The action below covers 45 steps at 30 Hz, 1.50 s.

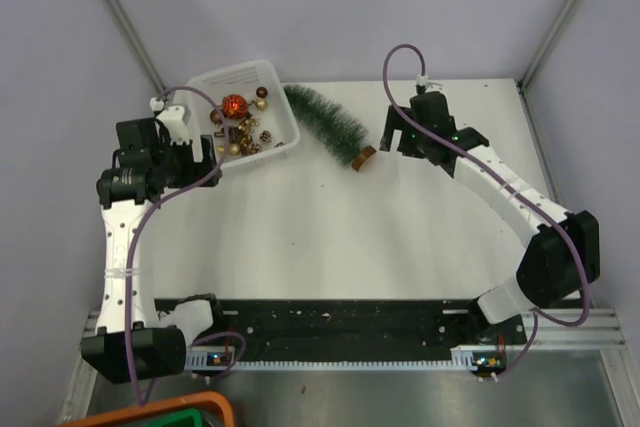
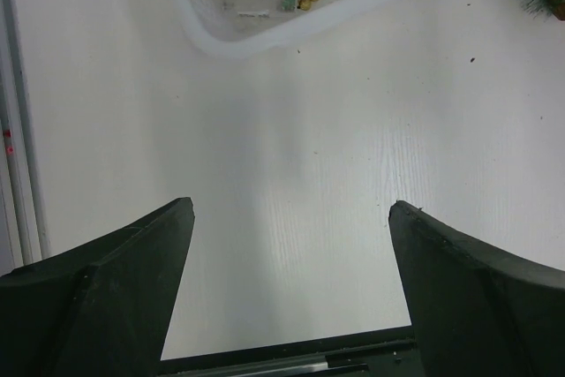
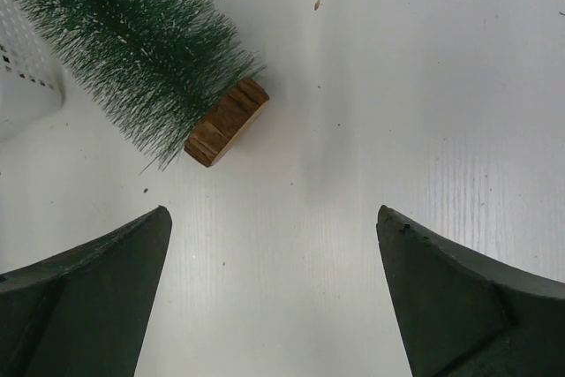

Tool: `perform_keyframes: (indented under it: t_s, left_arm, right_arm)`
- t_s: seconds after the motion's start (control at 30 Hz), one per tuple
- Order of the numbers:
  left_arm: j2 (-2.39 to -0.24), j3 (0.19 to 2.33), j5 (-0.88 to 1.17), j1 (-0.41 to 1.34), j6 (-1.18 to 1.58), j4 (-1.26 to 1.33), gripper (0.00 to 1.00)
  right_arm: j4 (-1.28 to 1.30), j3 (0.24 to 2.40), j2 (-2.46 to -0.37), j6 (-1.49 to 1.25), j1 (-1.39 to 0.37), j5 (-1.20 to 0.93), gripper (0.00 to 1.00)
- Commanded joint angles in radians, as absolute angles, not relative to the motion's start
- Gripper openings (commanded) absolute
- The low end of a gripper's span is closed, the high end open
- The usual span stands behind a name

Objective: Decorate the small christmas tree

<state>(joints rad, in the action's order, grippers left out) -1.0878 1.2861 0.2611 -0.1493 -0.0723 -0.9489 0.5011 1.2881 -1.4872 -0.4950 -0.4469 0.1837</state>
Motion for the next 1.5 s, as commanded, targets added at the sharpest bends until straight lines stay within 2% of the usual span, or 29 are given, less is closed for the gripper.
perform_keyframes:
  t_s: [0.0, 0.43, 0.73, 0.9, 1.23, 1.47]
  left_arm:
    - [-1.084, 1.278, 0.251, -0.15, -0.037, -0.884, 0.98]
    - [-1.112, 1.256, 0.291, -0.15, -0.028, -0.902, 0.99]
    - [-1.103, 1.224, 0.279, -0.15, -0.041, -0.893, 0.99]
    - [-1.091, 1.221, 0.272, -0.15, -0.041, -0.887, 0.99]
    - [-1.066, 1.224, 0.219, -0.15, -0.052, -0.881, 0.99]
    - [-1.072, 1.235, 0.181, -0.149, -0.041, -0.877, 0.99]
  right_arm:
    - [0.43, 1.341, -1.529, -0.459, -0.456, 0.241, 0.99]
    - [0.339, 1.431, -1.792, -0.514, -0.506, 0.258, 0.99]
    - [0.272, 1.358, -1.802, -0.62, -0.519, 0.278, 0.98]
    - [0.209, 1.341, -1.822, -0.704, -0.52, 0.284, 0.93]
    - [0.222, 1.402, -1.93, -0.807, -0.566, 0.33, 0.73]
    - [0.253, 1.358, -1.938, -0.836, -0.572, 0.379, 0.61]
